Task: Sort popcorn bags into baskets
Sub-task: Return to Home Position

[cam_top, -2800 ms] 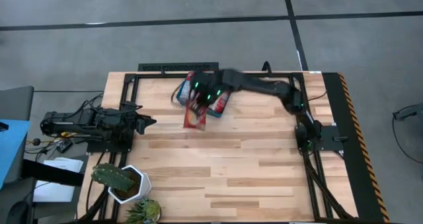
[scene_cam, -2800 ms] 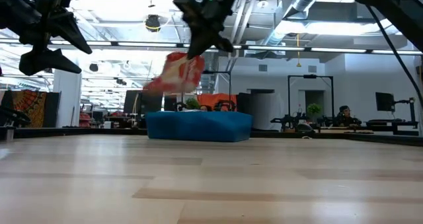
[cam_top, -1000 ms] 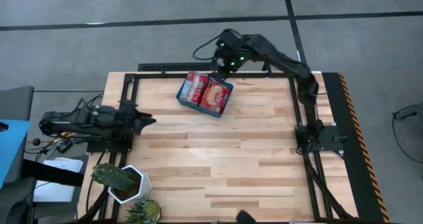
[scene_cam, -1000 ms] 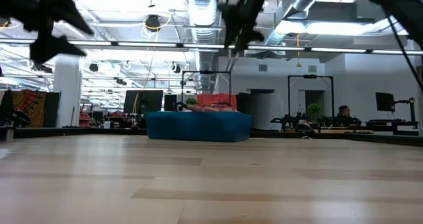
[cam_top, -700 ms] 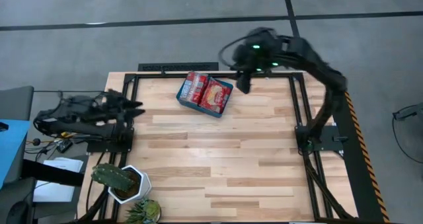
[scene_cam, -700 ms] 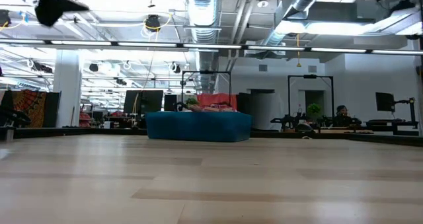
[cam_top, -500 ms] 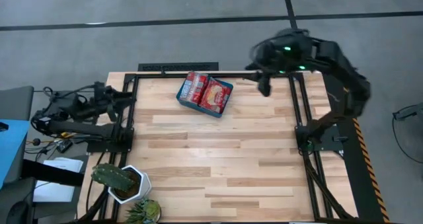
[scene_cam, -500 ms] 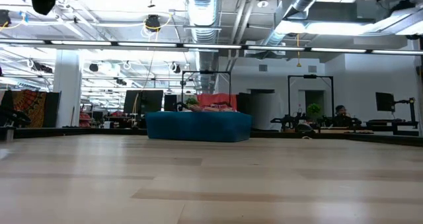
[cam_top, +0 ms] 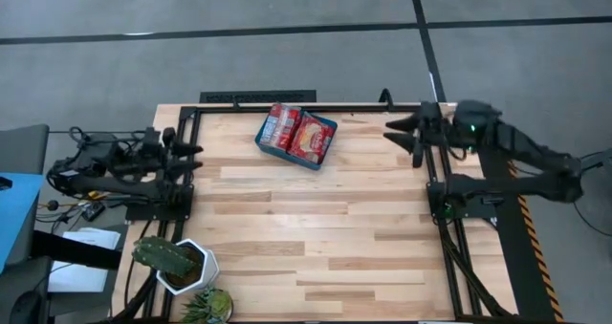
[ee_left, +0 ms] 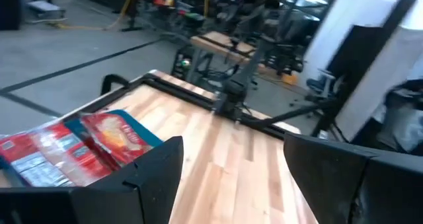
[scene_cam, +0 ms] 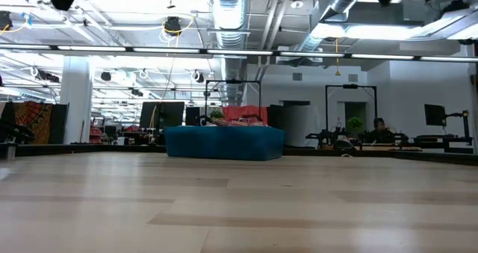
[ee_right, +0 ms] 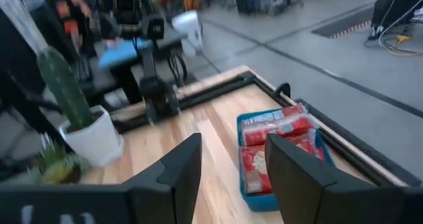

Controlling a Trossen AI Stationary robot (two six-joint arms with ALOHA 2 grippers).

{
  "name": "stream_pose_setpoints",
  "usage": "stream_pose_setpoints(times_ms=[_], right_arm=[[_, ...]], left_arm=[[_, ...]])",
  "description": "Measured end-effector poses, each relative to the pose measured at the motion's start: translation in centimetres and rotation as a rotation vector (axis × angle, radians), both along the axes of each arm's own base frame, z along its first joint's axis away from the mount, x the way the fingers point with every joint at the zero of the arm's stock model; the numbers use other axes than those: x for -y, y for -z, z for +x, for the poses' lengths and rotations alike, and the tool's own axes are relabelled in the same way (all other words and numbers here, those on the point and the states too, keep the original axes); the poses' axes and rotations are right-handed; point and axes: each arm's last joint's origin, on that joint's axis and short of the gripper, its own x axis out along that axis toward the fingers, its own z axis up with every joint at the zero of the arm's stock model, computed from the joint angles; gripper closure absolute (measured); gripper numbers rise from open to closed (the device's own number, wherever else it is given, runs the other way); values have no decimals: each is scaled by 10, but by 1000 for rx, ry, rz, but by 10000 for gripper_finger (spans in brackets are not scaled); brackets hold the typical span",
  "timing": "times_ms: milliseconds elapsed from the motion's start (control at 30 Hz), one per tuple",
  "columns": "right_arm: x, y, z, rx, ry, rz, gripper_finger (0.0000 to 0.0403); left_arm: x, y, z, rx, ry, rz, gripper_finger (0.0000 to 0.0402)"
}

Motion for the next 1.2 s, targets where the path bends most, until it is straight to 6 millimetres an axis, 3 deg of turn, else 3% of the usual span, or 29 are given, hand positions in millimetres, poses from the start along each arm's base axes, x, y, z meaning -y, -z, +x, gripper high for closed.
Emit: stream_pose_setpoints(times_ms=[200, 333, 467, 833, 1000, 1200], right_arm=[[-6, 59, -11, 150, 28, 55, 209], [-9, 91, -12, 176, 46, 98, 212], [-13, 116, -9, 207, 64, 116, 218], [-29, 185, -3, 311, 18, 152, 227], [-35, 207, -6, 315, 34, 145, 221], [-40, 208, -7, 291, 57, 101, 215]], left_arm=[[-2, 8, -15, 12, -18, 13, 152], [-3, 32, -17, 23, -39, 6, 152], [-2, 62, 2, -86, -65, -8, 152], [4, 137, 53, -9, -30, -53, 152], [8, 162, 62, 42, -9, -72, 152], [10, 163, 64, 16, -48, -25, 152]])
